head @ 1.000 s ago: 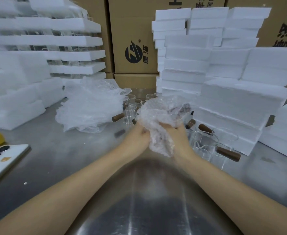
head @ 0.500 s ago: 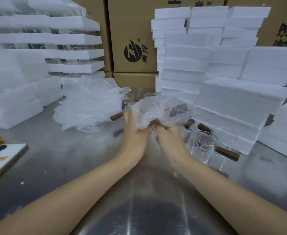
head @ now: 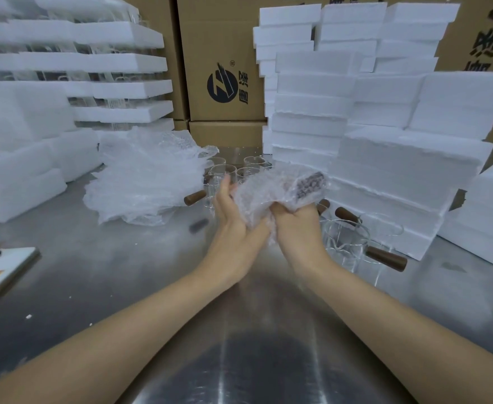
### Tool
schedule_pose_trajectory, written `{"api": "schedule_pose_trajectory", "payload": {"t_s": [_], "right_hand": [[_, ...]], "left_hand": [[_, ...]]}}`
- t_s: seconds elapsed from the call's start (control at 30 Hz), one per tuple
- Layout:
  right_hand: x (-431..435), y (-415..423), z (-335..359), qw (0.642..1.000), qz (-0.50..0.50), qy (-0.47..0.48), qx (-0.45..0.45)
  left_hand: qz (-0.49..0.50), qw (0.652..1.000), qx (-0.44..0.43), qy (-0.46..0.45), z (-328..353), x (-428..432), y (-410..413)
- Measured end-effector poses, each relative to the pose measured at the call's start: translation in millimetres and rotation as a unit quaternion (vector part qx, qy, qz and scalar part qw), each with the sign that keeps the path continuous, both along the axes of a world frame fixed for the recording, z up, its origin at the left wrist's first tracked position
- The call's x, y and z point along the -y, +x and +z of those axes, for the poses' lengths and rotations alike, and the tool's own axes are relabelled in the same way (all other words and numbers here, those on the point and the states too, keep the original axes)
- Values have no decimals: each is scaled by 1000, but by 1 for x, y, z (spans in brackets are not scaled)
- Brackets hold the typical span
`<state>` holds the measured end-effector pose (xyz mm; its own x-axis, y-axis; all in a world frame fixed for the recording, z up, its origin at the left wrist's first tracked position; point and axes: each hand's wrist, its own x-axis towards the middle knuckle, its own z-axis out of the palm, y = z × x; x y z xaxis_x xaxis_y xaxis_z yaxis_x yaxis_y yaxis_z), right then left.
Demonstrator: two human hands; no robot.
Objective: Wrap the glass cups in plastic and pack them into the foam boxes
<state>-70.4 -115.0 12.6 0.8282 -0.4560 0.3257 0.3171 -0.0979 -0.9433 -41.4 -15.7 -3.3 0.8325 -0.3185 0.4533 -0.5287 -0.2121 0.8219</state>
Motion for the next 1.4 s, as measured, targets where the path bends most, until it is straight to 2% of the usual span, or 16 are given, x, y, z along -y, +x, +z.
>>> {"api": "schedule_pose_trajectory", "payload": {"t_s": [0.1,0.17,0.23,0.33,0.43,0.47,0.53,0.6,0.67,0.73,0.8,0.87,1.0,1.1,1.23,1.4], "right_hand": [[-3,1,1,1000,-1,-20,5],[-7,-2,4,997,3,-75,29],[-8,-5,5,992,3,-117,37],[-7,-9,2,987,76,-134,34],[-11,-8,-3,973,131,-182,45],[-10,-5,-5,972,108,-201,48],[-8,0,-7,977,45,-199,64],[-1,4,-6,984,-7,-158,78],[6,6,-4,990,-26,-110,85],[8,7,-4,987,-26,-126,93],[3,6,-8,977,-20,-195,81],[-3,5,-10,973,10,-224,51],[-8,0,-14,962,98,-251,34],[-11,-2,-19,927,53,-369,34],[-4,2,-15,962,34,-268,27],[0,6,-12,992,93,-65,52]], "left_hand": [[8,987,159,20,13,-11,13],[-24,981,181,68,24,-18,19],[-59,988,135,54,27,-20,18],[-36,996,21,-76,23,-18,18],[-59,970,-145,-188,24,-19,24],[-64,968,-155,-186,23,-17,23],[-59,984,-96,-140,20,-12,16],[-57,996,-28,-55,13,-7,7],[-65,998,-17,-1,7,-2,-1],[-69,995,-45,-55,7,1,-3],[-59,985,-85,-138,13,2,-2],[-33,973,-148,-177,19,-1,3],[-52,900,-337,-273,20,-9,16],[-78,887,-369,-265,19,-12,21],[-134,915,-326,-195,19,-11,23],[-191,887,-304,-291,24,-12,26]]}}
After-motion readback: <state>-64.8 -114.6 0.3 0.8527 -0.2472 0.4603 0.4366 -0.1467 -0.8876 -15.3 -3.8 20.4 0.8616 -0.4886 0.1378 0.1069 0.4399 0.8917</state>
